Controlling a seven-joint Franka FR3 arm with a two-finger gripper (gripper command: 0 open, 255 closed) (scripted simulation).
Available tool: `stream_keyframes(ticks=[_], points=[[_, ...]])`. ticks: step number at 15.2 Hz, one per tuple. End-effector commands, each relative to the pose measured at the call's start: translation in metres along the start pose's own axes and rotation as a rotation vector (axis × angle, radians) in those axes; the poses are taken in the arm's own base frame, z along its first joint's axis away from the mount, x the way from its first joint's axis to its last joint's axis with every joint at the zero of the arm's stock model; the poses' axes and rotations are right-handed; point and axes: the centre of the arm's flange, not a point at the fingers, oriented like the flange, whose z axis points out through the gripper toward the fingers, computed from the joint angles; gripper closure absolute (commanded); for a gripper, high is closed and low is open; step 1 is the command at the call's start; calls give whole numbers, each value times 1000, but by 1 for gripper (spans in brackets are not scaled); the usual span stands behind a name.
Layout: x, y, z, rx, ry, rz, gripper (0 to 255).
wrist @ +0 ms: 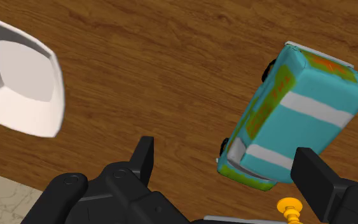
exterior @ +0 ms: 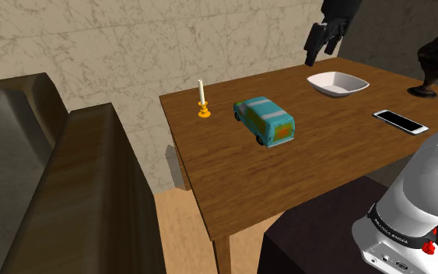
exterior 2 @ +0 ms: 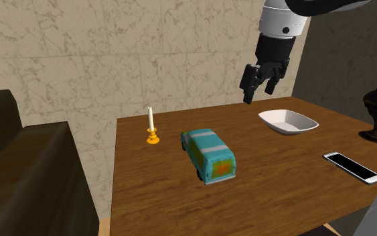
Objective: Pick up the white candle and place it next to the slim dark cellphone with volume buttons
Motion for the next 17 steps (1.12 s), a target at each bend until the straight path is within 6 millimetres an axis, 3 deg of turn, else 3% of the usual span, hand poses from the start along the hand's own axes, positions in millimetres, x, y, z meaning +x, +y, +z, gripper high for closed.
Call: stream_keyframes(ticks=[1,17], points=[[0,0,0,0,0,0,0],[125,-89,117,92,122,8,0]])
